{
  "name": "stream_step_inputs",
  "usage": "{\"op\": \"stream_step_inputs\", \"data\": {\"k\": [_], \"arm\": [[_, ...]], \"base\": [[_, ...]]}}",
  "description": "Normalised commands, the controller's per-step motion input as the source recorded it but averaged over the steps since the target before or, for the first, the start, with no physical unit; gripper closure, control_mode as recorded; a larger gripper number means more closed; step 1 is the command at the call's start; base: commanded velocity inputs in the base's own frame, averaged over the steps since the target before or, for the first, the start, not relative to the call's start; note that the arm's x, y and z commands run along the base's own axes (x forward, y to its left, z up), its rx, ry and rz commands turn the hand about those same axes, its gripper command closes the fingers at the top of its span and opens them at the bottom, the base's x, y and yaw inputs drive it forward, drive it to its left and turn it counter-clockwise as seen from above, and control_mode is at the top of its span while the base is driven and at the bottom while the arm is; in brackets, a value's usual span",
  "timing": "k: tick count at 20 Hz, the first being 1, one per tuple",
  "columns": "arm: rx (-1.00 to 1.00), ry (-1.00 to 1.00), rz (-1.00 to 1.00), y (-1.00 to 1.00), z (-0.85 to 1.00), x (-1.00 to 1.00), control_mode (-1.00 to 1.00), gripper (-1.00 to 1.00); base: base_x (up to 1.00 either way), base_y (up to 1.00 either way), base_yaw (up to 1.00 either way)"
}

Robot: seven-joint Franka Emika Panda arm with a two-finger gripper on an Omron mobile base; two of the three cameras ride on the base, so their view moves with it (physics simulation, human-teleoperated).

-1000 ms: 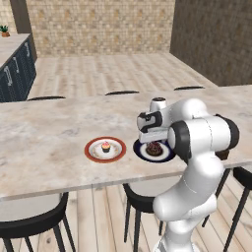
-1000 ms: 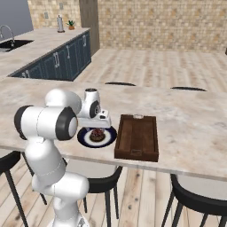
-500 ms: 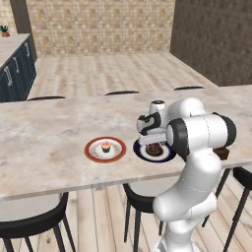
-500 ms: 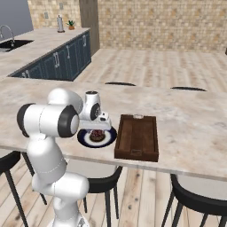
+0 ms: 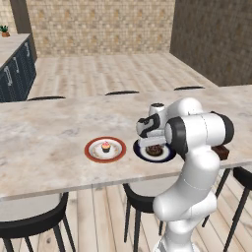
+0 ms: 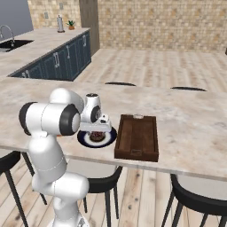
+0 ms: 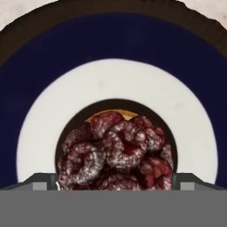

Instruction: Move the dessert items from the plates to the tray.

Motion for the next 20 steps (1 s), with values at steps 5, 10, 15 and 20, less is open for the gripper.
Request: {"op": "stream_step_inputs", "data": {"k": [5, 10, 15, 20], "arm": [[0.00, 0.00, 0.00, 0.00, -0.10, 0.00, -1.00, 1.00], [0.00, 0.01, 0.00, 0.00, 0.00, 0.00, -1.00, 1.00], [0.01, 0.06, 0.02, -0.04, 0.14, 0.02, -1.00, 1.00], [0.01, 0.00, 0.00, -0.10, 0.54, 0.00, -1.00, 1.00]], "base": [[0.00, 0.00, 0.00], [0.00, 0.00, 0.00], [0.00, 0.00, 0.00], [0.00, 0.00, 0.00]]}}
